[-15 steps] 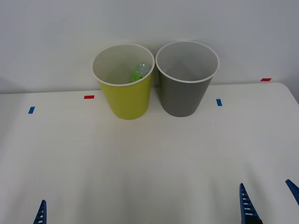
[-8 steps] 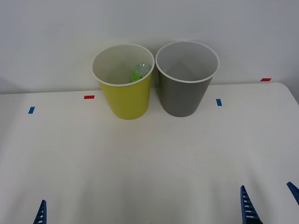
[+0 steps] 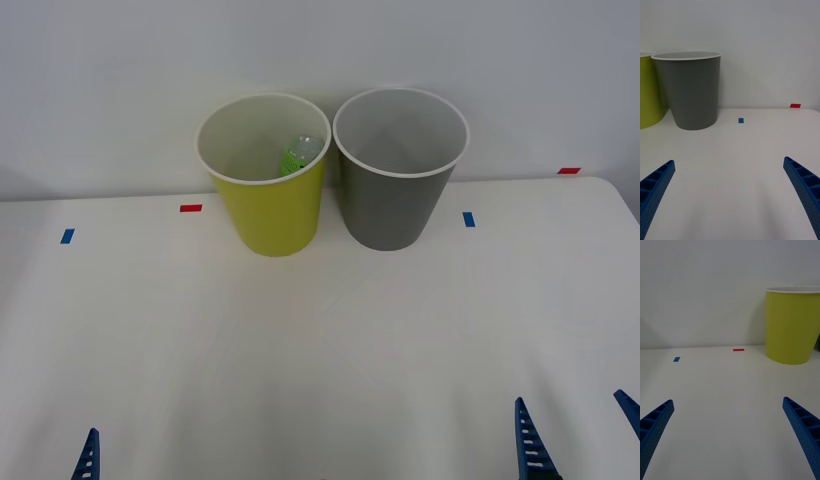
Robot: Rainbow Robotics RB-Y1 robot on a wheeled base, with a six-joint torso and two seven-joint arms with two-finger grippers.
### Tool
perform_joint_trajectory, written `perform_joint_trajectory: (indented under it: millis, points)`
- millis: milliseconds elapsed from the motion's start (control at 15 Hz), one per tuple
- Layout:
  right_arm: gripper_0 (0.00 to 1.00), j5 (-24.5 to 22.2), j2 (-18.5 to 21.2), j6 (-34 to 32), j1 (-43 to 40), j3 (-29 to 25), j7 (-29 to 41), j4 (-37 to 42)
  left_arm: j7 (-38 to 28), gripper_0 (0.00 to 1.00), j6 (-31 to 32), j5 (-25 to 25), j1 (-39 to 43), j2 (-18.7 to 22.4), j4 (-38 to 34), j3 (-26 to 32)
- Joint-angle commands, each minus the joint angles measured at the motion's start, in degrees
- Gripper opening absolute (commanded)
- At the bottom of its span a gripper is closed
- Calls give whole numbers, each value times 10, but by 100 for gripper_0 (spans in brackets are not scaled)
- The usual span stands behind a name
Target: Put cans in the gray bin and PET bottles in the light green bin.
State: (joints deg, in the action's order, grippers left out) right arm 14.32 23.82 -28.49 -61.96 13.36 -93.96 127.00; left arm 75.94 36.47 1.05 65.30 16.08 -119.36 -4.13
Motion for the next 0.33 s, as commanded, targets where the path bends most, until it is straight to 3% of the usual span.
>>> perform_joint_trajectory:
  millis: [67,333]
  points:
    - [100,0,0,0,0,0,0,0,0,100,0,0,0,0,0,0]
    - [100,0,0,0,0,0,0,0,0,100,0,0,0,0,0,0]
